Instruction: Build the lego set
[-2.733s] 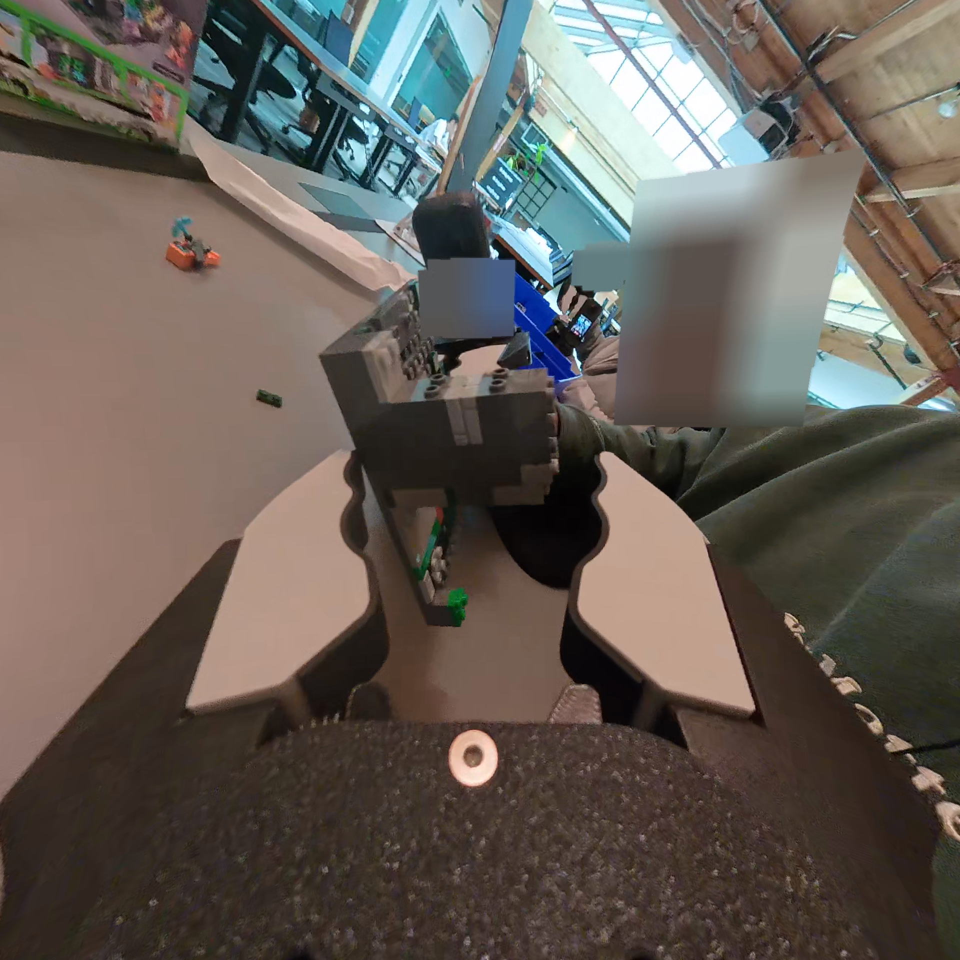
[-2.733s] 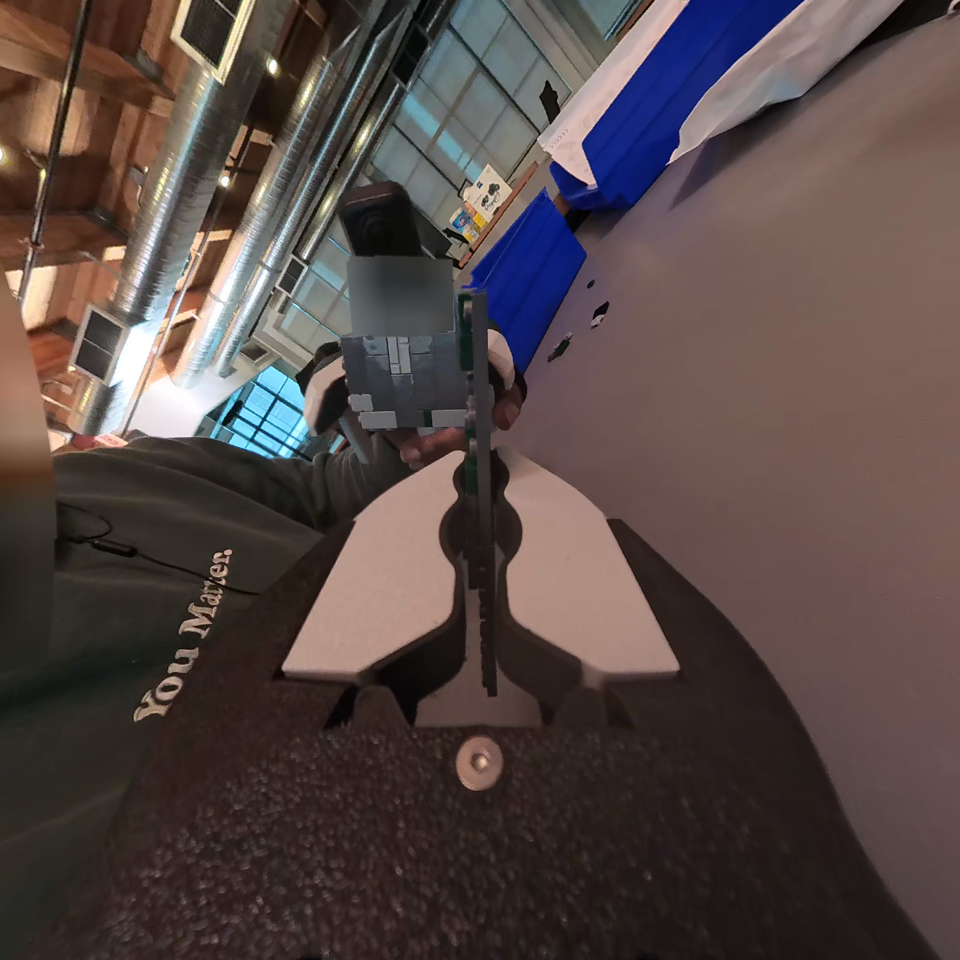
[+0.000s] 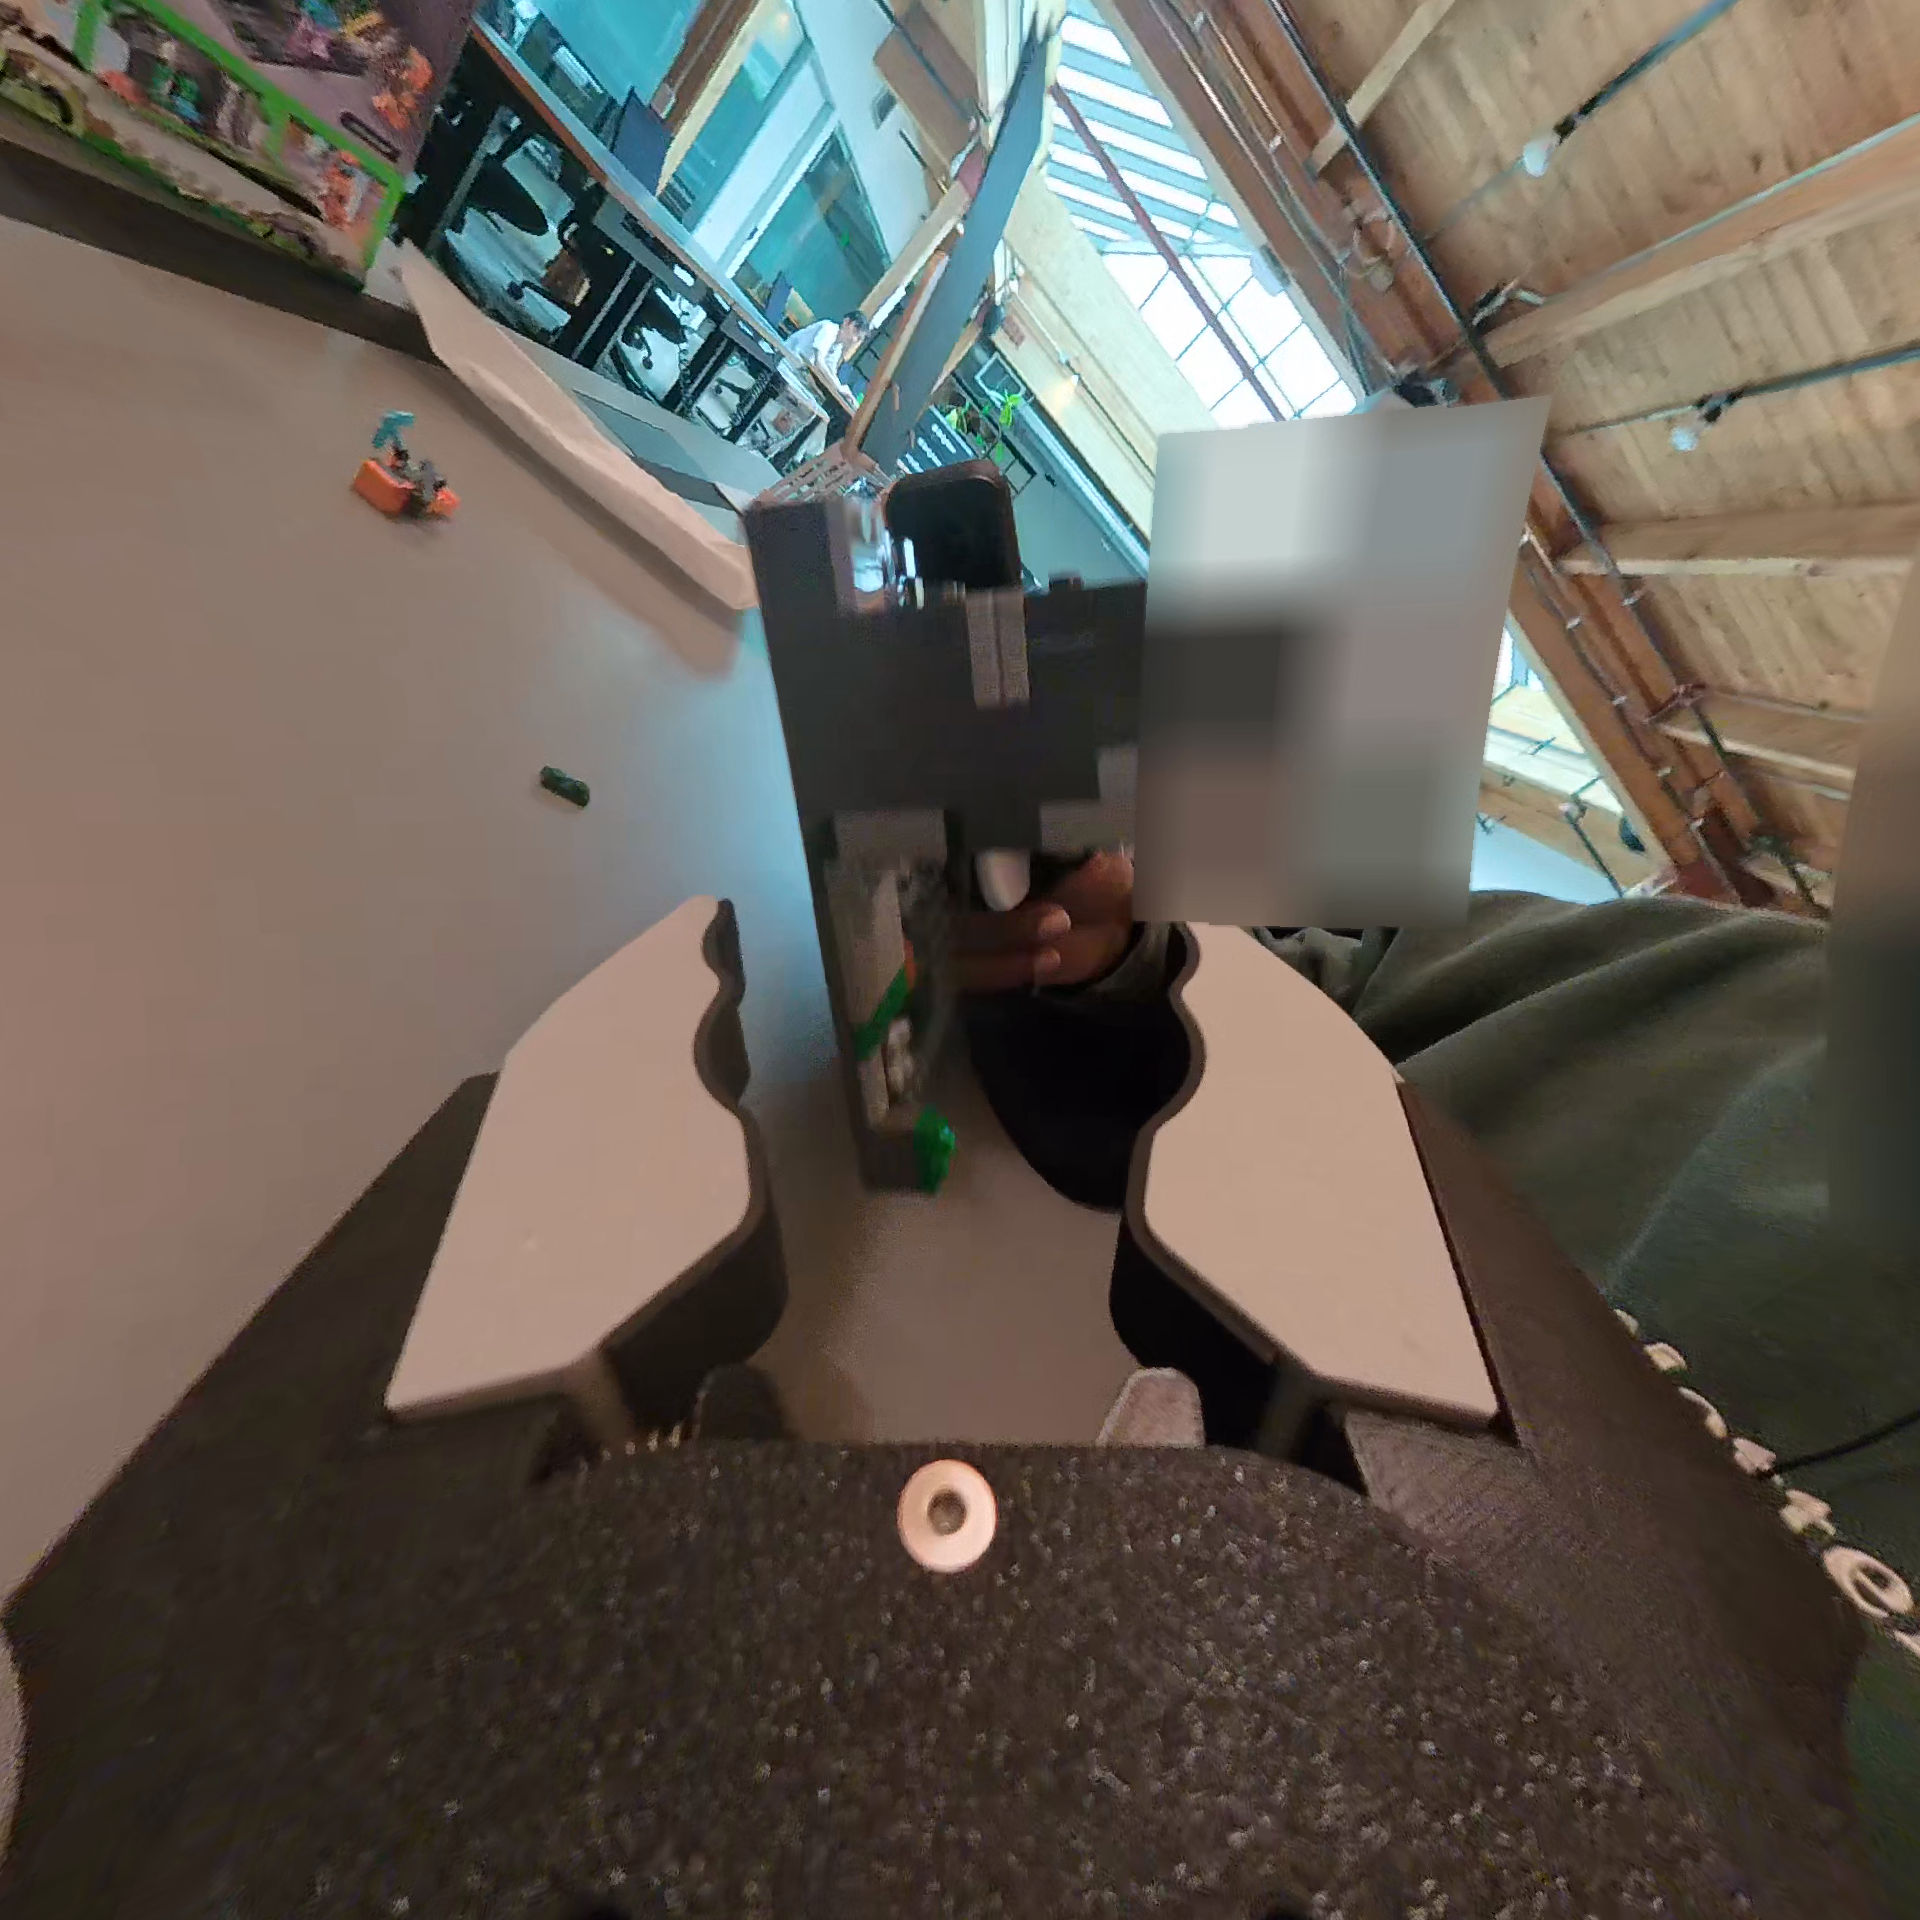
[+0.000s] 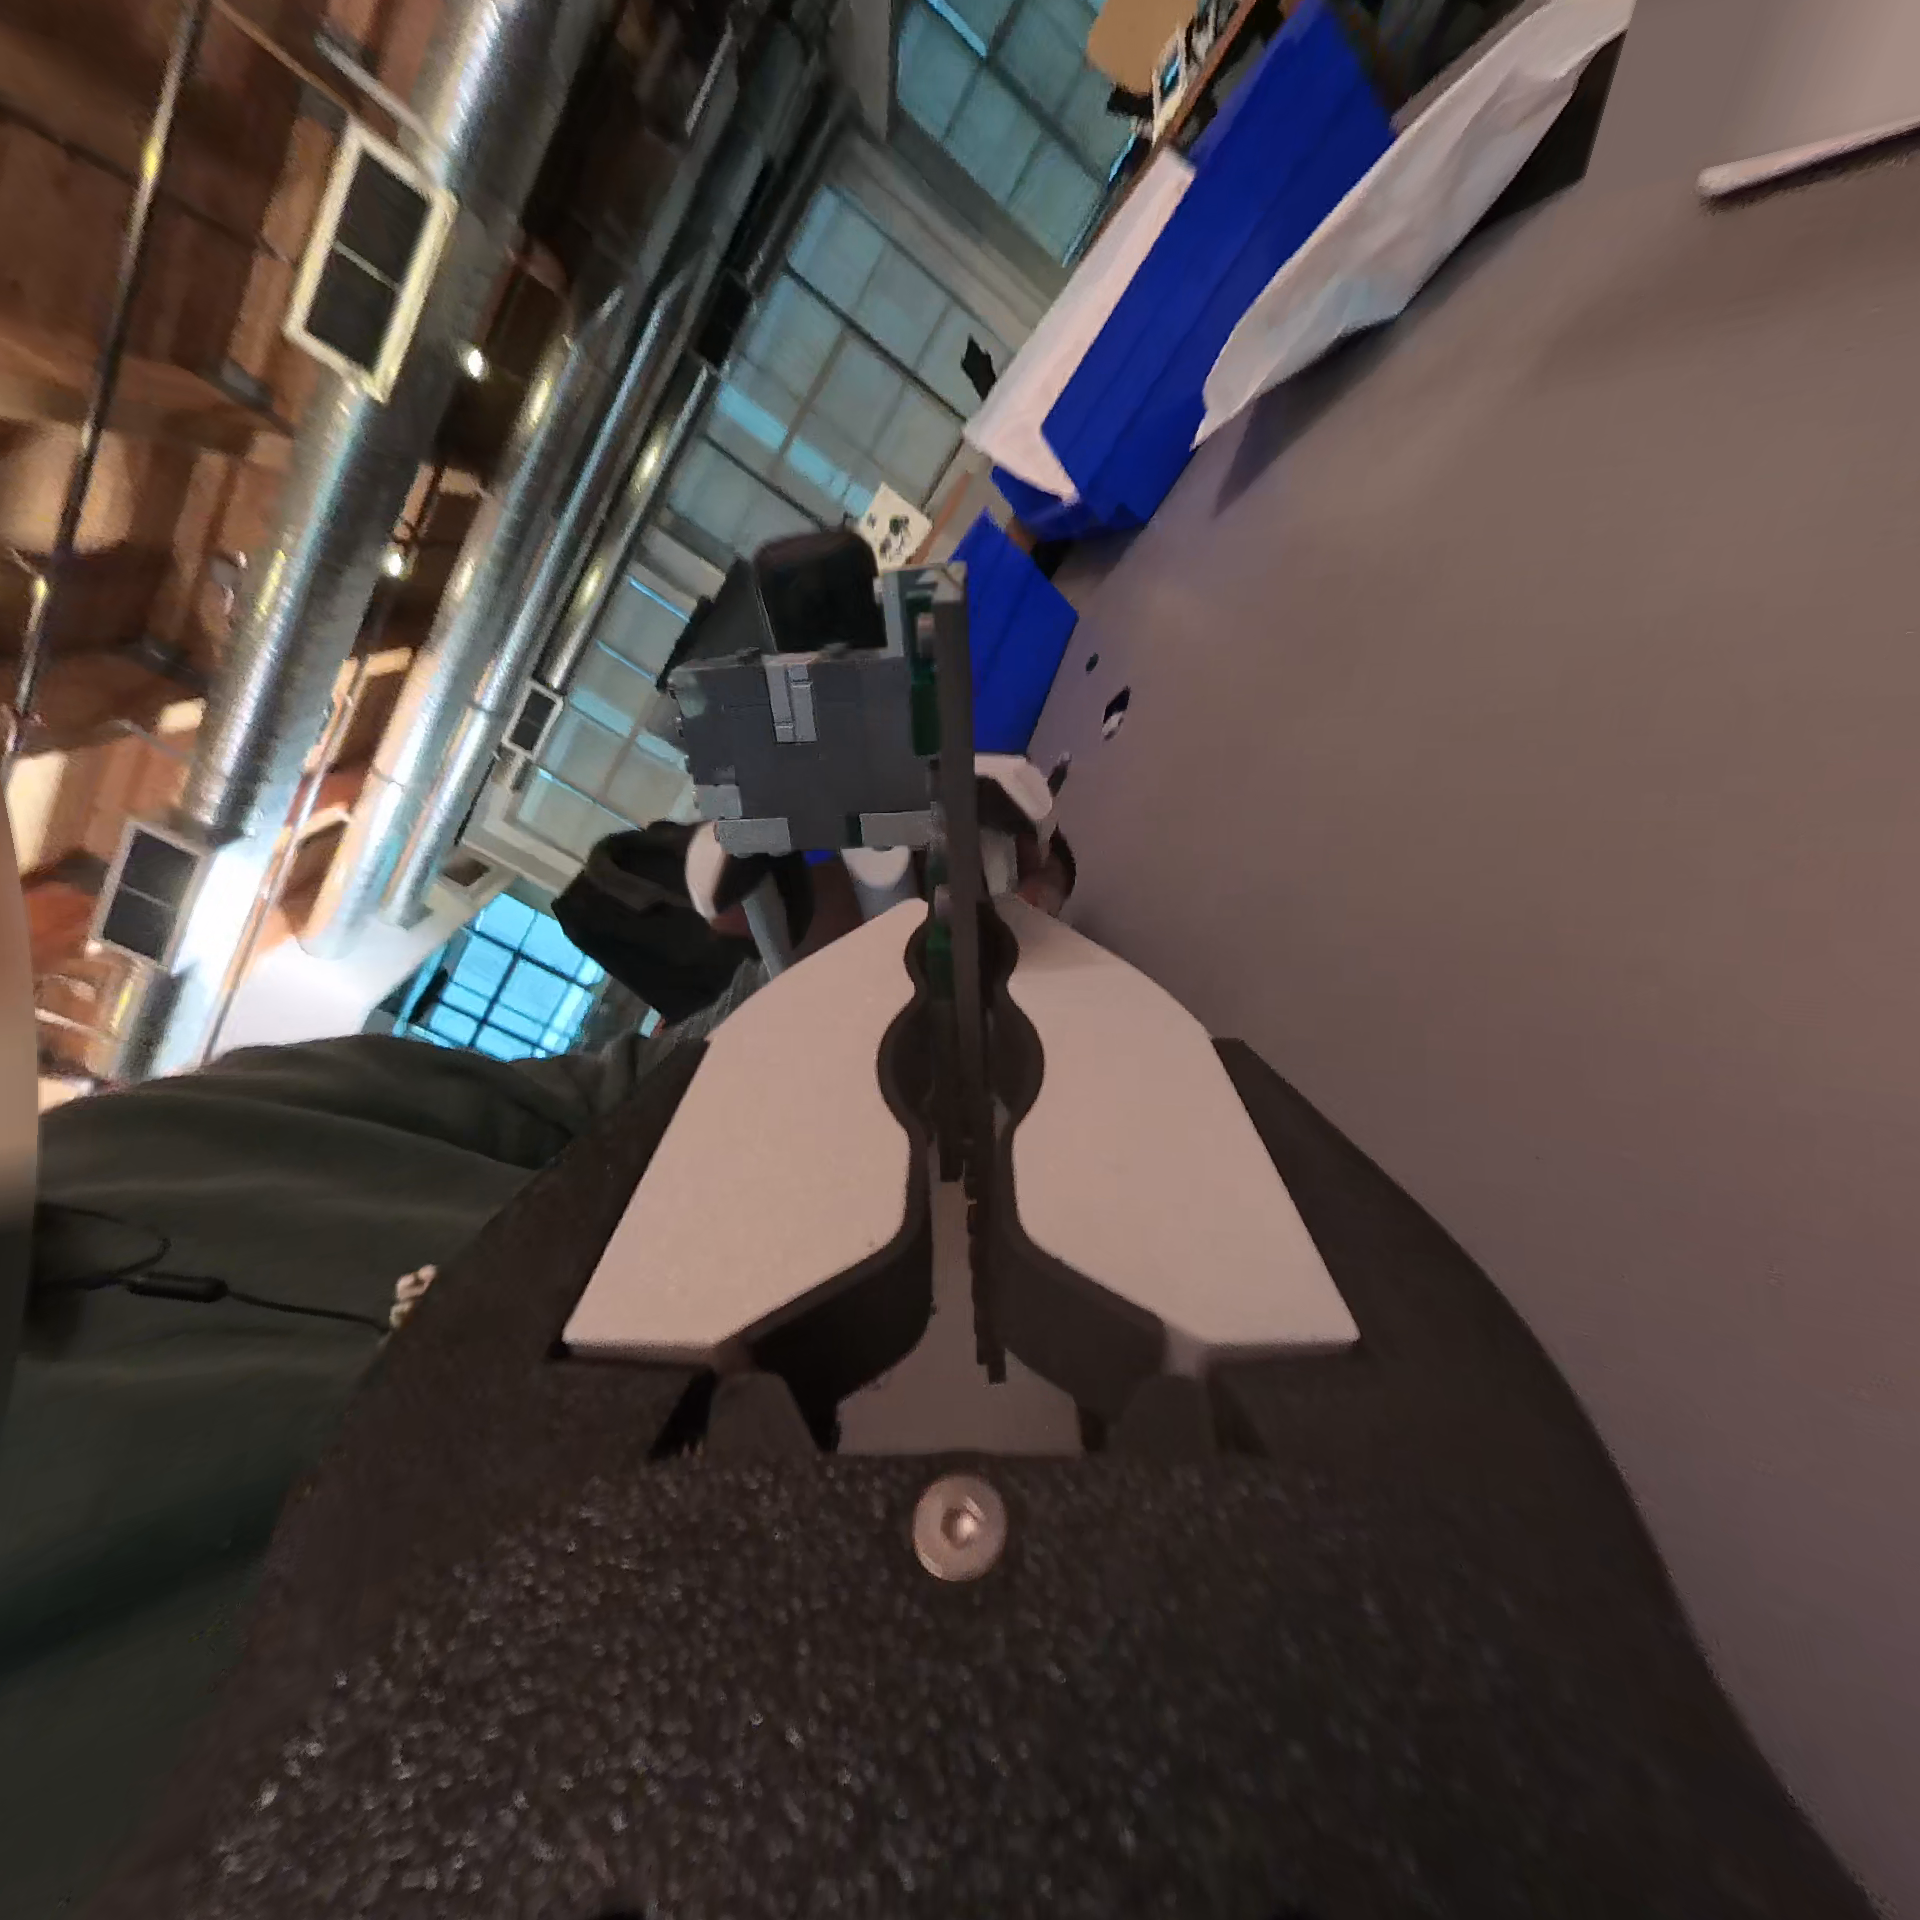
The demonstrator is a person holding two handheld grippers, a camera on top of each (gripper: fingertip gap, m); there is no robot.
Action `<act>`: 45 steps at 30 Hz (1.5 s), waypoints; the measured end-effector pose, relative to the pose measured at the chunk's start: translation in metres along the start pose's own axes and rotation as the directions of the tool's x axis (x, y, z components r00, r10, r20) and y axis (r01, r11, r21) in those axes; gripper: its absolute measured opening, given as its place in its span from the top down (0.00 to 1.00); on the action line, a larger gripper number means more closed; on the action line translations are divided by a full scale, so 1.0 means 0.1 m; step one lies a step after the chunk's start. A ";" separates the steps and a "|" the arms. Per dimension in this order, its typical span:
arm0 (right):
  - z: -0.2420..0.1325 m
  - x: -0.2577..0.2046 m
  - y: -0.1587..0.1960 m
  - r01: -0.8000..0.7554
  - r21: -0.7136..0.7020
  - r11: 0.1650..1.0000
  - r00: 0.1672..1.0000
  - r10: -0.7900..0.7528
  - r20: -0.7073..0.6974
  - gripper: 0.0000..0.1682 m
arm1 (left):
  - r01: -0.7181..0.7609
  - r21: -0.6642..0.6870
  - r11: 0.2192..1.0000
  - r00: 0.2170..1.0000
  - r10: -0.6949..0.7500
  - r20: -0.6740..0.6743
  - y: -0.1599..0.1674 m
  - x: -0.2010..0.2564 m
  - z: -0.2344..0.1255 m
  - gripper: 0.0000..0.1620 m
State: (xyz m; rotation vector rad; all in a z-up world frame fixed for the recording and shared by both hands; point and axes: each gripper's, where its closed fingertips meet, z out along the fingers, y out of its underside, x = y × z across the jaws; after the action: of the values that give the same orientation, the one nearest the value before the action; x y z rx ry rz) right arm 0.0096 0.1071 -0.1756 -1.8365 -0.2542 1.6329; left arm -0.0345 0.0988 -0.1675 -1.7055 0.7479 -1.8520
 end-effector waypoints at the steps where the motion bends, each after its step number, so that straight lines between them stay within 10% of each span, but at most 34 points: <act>1: -0.04 0.02 -0.06 -0.007 0.027 1.000 1.000 0.008 -0.004 0.97 | 0.016 0.001 1.000 1.000 -0.016 0.009 0.01 -0.03 -0.01 0.54; 15: -0.02 -0.08 -0.35 -0.029 0.284 0.958 1.000 0.029 0.004 0.96 | 0.147 0.083 0.986 0.989 -0.148 0.004 -0.06 -0.05 0.24 0.88; 22: -0.21 -0.18 -0.44 0.303 0.100 0.948 0.952 -0.298 -0.065 0.75 | 0.219 -0.052 0.974 0.971 -0.223 -0.086 -0.01 0.04 0.00 0.88; 27: -0.29 -0.18 -0.39 0.343 -0.278 0.897 0.935 -0.356 0.006 0.66 | 0.264 -0.284 0.922 0.947 -0.303 -0.105 0.27 0.02 -0.05 0.88; 34: -0.17 -0.07 0.12 0.175 -0.585 0.792 0.985 -0.144 0.100 0.83 | 0.161 -0.495 0.854 0.952 -0.267 -0.151 0.45 0.06 0.04 0.88; 45: -0.14 -0.21 0.22 0.057 -0.206 0.977 0.981 -0.016 0.195 0.90 | 0.001 -0.321 0.947 0.988 -0.050 -0.144 0.40 0.20 0.07 0.79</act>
State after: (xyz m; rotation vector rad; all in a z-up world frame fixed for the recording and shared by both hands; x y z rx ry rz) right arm 0.0122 0.0743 -0.1718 -1.8138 -0.5630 1.8176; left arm -0.0295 0.0557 -0.1807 -1.7868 1.1485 -1.9785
